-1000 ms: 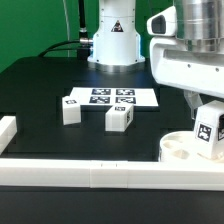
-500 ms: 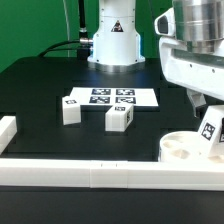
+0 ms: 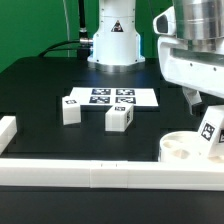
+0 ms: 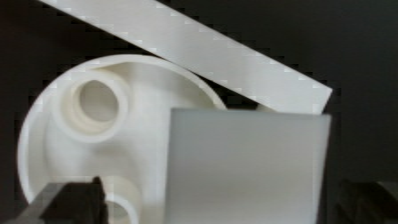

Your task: Assemble stool

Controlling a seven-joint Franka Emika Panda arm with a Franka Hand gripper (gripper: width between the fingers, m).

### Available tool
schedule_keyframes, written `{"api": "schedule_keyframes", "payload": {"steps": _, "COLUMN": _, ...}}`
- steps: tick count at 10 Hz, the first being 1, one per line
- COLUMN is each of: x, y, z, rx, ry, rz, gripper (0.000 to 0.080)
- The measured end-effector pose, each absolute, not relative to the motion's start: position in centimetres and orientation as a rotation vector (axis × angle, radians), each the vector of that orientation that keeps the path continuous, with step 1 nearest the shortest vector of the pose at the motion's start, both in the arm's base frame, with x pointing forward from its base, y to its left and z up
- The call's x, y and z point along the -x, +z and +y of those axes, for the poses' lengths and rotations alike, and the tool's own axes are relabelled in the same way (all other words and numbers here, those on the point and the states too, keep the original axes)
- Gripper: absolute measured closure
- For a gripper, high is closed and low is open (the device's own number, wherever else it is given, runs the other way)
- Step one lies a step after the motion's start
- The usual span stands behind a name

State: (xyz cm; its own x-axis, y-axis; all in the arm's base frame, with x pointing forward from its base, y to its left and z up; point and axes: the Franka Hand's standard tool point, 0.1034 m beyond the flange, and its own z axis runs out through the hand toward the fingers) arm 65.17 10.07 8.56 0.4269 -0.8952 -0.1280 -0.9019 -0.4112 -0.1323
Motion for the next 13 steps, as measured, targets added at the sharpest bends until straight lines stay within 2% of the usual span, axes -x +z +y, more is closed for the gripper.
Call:
{"api": "schedule_keyframes", "payload": {"steps": 3, "x": -66.0, "y": 10.9, "z": 10.0, "rx": 2.531, "ry": 0.005, "rz": 1.49, "gripper": 0.0151}}
{"api": "schedule_keyframes", "payload": {"steps": 6, "x": -65.9, "y": 10.7, "z": 10.1, "rx": 2.589, "ry": -0.004, "rz": 1.393, "gripper": 0.0151}}
{"api": "schedule_keyframes", "payload": {"steps": 13, "x": -65.7, "y": 10.8, "z": 10.6, "rx": 2.944, "ry": -0.091, "rz": 0.435, "gripper": 0.0151}}
